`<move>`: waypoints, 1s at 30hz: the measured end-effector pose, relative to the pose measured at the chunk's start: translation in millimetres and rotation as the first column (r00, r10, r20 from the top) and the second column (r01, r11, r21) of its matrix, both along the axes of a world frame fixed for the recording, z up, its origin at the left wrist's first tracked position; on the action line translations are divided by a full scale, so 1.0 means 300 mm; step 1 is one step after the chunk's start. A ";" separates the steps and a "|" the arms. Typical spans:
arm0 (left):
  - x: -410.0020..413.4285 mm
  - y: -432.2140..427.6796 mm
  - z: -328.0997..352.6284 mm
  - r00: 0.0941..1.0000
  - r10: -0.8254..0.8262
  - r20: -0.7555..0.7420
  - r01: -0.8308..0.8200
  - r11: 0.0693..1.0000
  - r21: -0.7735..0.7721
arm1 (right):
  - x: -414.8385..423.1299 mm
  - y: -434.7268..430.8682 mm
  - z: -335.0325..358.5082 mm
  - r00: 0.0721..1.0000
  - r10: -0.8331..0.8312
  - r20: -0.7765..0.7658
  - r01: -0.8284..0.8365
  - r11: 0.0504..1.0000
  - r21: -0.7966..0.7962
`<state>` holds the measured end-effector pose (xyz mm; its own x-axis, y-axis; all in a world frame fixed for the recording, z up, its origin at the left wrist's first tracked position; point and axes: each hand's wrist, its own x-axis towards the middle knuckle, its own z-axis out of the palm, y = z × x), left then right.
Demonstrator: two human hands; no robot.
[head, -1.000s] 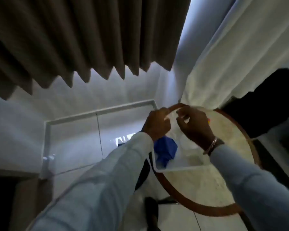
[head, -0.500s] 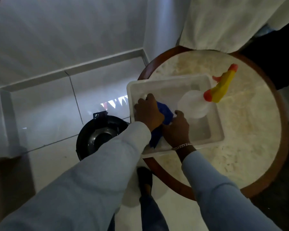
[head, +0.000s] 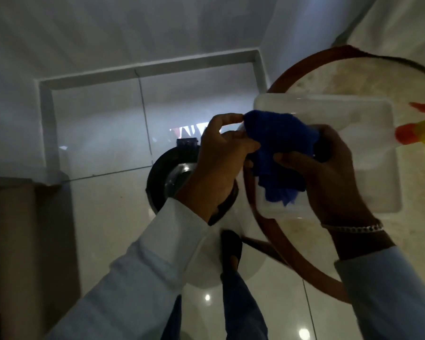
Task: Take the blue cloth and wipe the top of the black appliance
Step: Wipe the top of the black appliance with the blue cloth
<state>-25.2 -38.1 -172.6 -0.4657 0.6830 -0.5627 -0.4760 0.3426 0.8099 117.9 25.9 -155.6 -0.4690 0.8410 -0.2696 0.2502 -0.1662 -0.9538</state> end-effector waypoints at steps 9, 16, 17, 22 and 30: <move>-0.259 -0.337 -0.258 0.928 0.080 -0.364 -0.105 0.993 -0.049 | -0.332 -0.282 -0.269 0.984 0.028 0.178 -0.020 0.999 -0.047; -0.437 -0.568 -0.773 0.578 -0.637 -0.511 0.426 0.769 -0.477 | -0.449 -0.242 -0.657 0.960 -0.196 0.198 0.261 0.880 -0.396; -0.446 -0.589 -0.829 0.462 -0.714 -0.525 0.500 0.699 -0.511 | -0.467 -0.242 -0.700 0.966 -0.198 0.169 0.254 0.858 -0.447; -0.466 -0.591 -0.978 0.144 -0.806 -0.575 0.504 0.560 -0.658 | -0.511 -0.318 -0.860 0.888 0.017 0.460 -0.076 0.991 0.111; -0.518 -0.592 -1.046 0.146 -0.767 -0.625 0.573 0.580 -0.579 | -0.544 -0.444 -1.046 0.575 0.190 0.796 -0.737 0.542 0.403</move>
